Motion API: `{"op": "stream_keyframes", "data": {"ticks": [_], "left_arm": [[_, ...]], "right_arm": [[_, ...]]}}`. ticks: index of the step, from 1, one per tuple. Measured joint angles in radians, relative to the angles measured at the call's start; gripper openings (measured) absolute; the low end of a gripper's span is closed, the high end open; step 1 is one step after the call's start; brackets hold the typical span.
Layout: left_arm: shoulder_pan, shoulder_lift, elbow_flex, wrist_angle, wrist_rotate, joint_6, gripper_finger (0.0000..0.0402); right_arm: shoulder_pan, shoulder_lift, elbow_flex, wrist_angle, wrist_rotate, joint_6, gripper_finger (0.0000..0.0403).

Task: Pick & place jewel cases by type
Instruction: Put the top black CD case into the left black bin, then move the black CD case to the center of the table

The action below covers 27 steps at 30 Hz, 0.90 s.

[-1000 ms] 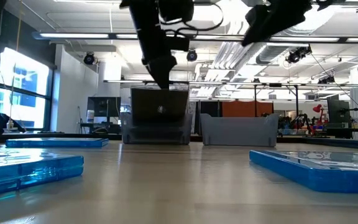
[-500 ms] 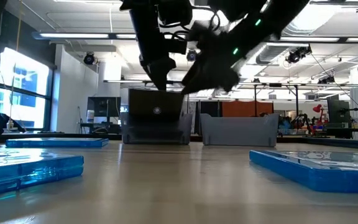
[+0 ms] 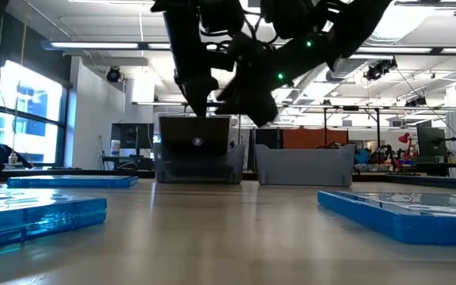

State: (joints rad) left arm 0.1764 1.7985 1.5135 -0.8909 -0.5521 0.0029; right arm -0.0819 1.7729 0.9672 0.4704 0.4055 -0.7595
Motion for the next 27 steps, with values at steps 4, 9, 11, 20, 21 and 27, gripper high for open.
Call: {"op": "stream_keyframes", "data": {"ticks": [4,9,11,20,21,27], "left_arm": [[0.001,0.0,0.0,0.002,0.0,-0.003,0.0127],[0.001,0.0,-0.001,0.009,0.0,-0.001,0.0127],[0.0,0.0,-0.001,0.012,0.0,0.0,0.0127],[-0.002,0.0,-0.001,0.012,0.002,0.0,0.0127],[-0.002,0.0,-0.001,0.012,0.002,0.0,0.0127],[-0.015,0.0,-0.001,-0.008,0.041,-0.001,0.0127]], "right_arm": [[-0.056,0.0,0.0,0.024,-0.13,0.077,0.0197],[-0.112,0.02,0.0,-0.021,-0.174,0.12,0.0197],[-0.123,0.034,0.0,-0.017,-0.178,0.105,0.0197],[-0.155,0.088,0.0,-0.017,-0.166,0.056,0.0197],[-0.153,0.088,0.0,-0.012,-0.162,0.048,0.0197],[-0.09,0.038,0.0,-0.044,-0.057,0.021,0.0197]]}}
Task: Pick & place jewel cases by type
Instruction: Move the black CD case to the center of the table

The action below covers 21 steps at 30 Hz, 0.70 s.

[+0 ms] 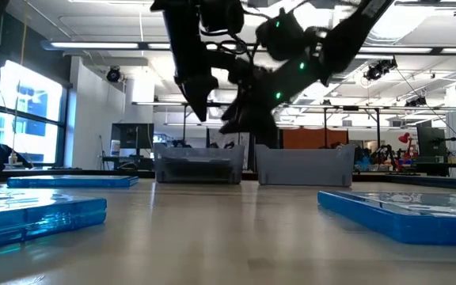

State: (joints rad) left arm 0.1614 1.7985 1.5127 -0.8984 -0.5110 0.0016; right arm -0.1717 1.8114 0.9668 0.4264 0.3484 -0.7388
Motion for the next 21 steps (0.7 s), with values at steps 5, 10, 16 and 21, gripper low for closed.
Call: {"op": "stream_keyframes", "data": {"ticks": [5,10,16,21], "left_arm": [[-0.042,0.0,0.0,0.002,0.148,-0.007,0.0127],[-0.102,0.0,-0.009,0.107,0.341,-0.041,0.0127],[-0.214,0.0,-0.056,0.235,0.479,0.036,0.0127],[-0.293,0.001,-0.123,0.399,0.458,0.08,0.0127]], "right_arm": [[0.097,-0.11,0.0,-0.15,0.154,-0.027,0.0197],[0.237,-0.27,0.0,-0.424,0.327,0.074,0.0197],[0.43,-0.489,0.0,-0.858,0.145,0.514,0.0197],[0.578,-0.543,0.001,-1.058,-0.034,0.923,0.0197]]}}
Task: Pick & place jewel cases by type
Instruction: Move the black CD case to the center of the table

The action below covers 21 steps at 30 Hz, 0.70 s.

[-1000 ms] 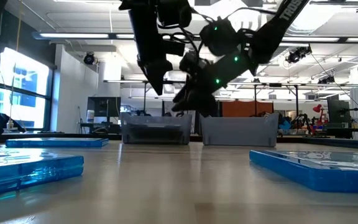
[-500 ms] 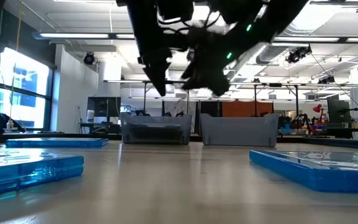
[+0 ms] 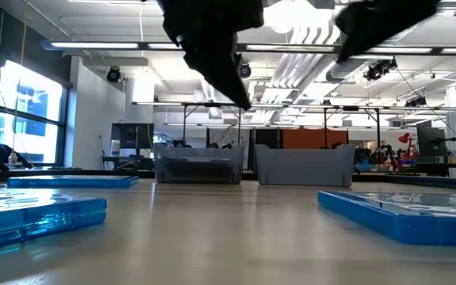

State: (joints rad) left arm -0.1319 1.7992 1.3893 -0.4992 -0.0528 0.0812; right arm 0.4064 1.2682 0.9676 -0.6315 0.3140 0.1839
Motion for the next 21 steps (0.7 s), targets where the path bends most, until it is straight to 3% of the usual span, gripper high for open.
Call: {"op": "stream_keyframes", "data": {"ticks": [4,6,12,21], "left_arm": [[-0.04,0.02,-0.074,0.143,-0.018,-0.043,0.0127],[-0.054,0.04,-0.097,0.211,-0.045,-0.076,0.0127],[-0.058,0.063,-0.142,0.212,-0.087,-0.168,0.0127],[-0.058,0.079,-0.141,0.22,-0.099,-0.187,0.0127]], "right_arm": [[0.133,0.071,0.0,-0.143,-0.026,0.191,0.0197],[0.194,0.117,0.0,-0.189,-0.102,0.292,0.0197],[0.342,0.249,0.0,-0.205,-0.345,0.565,0.0197],[0.439,0.358,0.0,-0.179,-0.401,0.689,0.0197]]}}
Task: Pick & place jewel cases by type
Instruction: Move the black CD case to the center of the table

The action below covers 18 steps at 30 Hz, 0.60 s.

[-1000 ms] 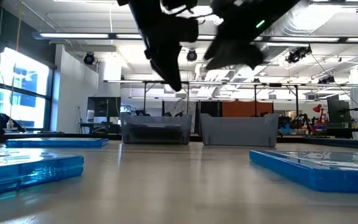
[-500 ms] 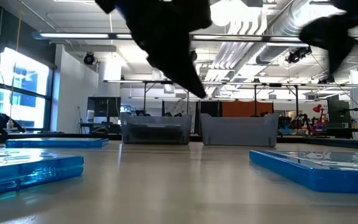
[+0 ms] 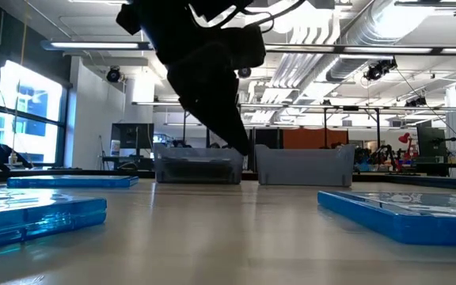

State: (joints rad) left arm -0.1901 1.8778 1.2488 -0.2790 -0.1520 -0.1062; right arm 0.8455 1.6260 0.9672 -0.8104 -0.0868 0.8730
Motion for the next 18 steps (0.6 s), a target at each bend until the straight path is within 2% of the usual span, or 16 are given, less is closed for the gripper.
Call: {"op": "stream_keyframes", "data": {"ticks": [13,18], "left_arm": [[0.0,0.0,0.0,-0.008,0.0,0.0,0.0127],[0.0,0.0,0.0,-0.008,-0.049,0.042,0.0127]], "right_arm": [[-0.001,0.094,0.0,-0.064,-0.001,-0.07,0.0197],[-0.041,0.095,0.0,-0.122,0.055,-0.166,0.0197]]}}
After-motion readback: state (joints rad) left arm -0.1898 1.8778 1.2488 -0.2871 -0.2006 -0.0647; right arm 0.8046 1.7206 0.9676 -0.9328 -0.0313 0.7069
